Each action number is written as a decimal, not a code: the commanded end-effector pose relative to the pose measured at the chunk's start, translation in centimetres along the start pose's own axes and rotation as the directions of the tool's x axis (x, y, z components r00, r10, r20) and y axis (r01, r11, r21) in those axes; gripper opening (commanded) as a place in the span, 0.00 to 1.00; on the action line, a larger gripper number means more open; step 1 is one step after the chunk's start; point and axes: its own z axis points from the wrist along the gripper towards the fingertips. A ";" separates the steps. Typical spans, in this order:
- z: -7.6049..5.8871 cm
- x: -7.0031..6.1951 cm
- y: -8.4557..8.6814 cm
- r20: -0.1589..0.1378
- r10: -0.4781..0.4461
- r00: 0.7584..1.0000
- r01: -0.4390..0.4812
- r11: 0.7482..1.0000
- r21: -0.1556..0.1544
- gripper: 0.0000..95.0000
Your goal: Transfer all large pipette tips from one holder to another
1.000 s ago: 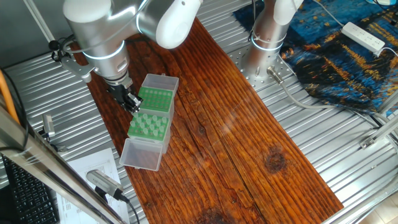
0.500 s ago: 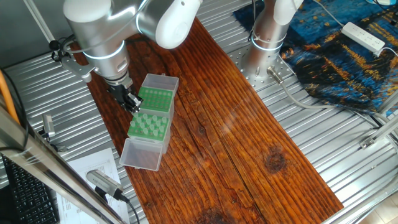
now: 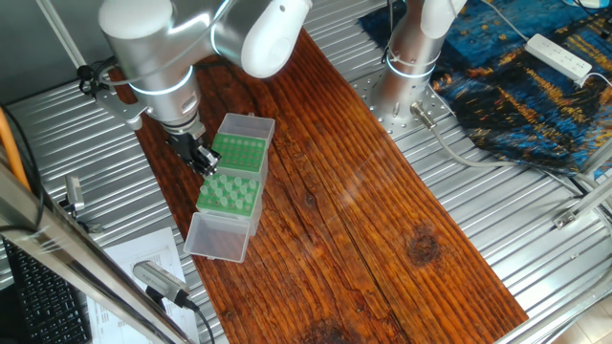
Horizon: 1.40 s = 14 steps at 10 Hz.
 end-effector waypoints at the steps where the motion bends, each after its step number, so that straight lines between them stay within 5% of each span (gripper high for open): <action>1: 0.1 -0.1 0.1 -0.004 0.004 1.000 -0.004 1.000 0.003 0.20; 14: 0.8 0.8 0.3 0.005 0.001 1.000 -0.001 1.000 0.001 0.20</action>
